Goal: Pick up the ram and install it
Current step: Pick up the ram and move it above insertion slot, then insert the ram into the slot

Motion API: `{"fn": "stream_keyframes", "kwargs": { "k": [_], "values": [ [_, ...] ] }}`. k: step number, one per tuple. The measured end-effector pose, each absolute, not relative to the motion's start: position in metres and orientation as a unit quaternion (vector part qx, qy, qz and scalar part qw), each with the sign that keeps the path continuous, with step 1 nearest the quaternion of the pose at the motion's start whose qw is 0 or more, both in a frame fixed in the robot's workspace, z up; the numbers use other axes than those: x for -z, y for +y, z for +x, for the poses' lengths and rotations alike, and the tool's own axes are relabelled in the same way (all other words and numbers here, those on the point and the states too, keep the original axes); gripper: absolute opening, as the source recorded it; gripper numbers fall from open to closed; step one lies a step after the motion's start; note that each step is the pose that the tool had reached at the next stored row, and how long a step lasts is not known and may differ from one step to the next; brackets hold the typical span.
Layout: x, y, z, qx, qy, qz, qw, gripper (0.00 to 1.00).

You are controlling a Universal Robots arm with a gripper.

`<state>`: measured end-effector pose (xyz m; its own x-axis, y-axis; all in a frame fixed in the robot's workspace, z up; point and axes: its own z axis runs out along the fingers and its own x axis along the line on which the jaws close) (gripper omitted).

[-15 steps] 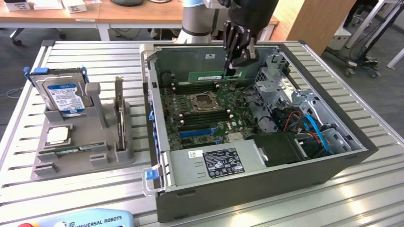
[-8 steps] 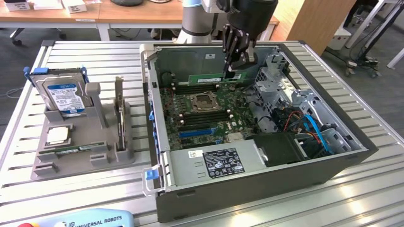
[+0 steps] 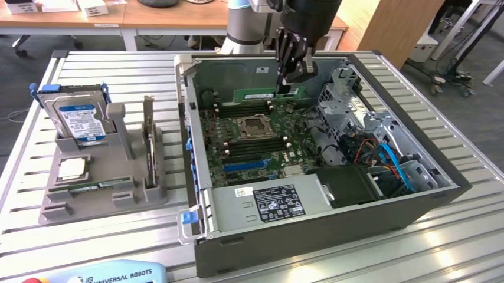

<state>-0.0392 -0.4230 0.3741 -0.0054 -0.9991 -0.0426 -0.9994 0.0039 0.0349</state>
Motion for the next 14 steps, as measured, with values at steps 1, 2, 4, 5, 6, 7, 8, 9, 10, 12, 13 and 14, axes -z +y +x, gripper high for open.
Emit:
{"fn": "stream_keyframes", "kwargs": {
  "k": [1,2,4,5,6,7,8,9,10,12,13,14],
  "values": [
    [-0.3739,-0.4216,-0.0392,-0.027,0.708,-0.705,0.003,0.12],
    [-0.3738,-0.4205,-0.0392,-0.027,0.708,-0.705,0.003,0.12],
    [-0.3738,-0.4202,-0.0392,-0.027,0.708,-0.705,0.003,0.12],
    [-0.3738,-0.4202,-0.0392,-0.027,0.708,-0.705,0.003,0.12],
    [-0.3737,-0.4201,-0.0392,-0.027,0.708,-0.705,0.003,0.12],
    [-0.3737,-0.4201,-0.0392,-0.027,0.708,-0.705,0.003,0.12],
    [-0.3737,-0.4201,-0.0392,-0.027,0.708,-0.705,0.003,0.12],
    [-0.3737,-0.4201,-0.0392,-0.027,0.708,-0.705,0.003,0.12],
    [-0.3734,-0.4201,-0.0392,-0.027,0.708,-0.705,0.003,0.12],
    [-0.3723,-0.4201,-0.0392,-0.027,0.708,-0.705,0.003,0.12],
    [-0.3716,-0.4201,-0.0392,-0.027,0.708,-0.705,0.003,0.12],
    [-0.3708,-0.4201,-0.0392,-0.027,0.708,-0.705,0.003,0.12]
  ]
}}
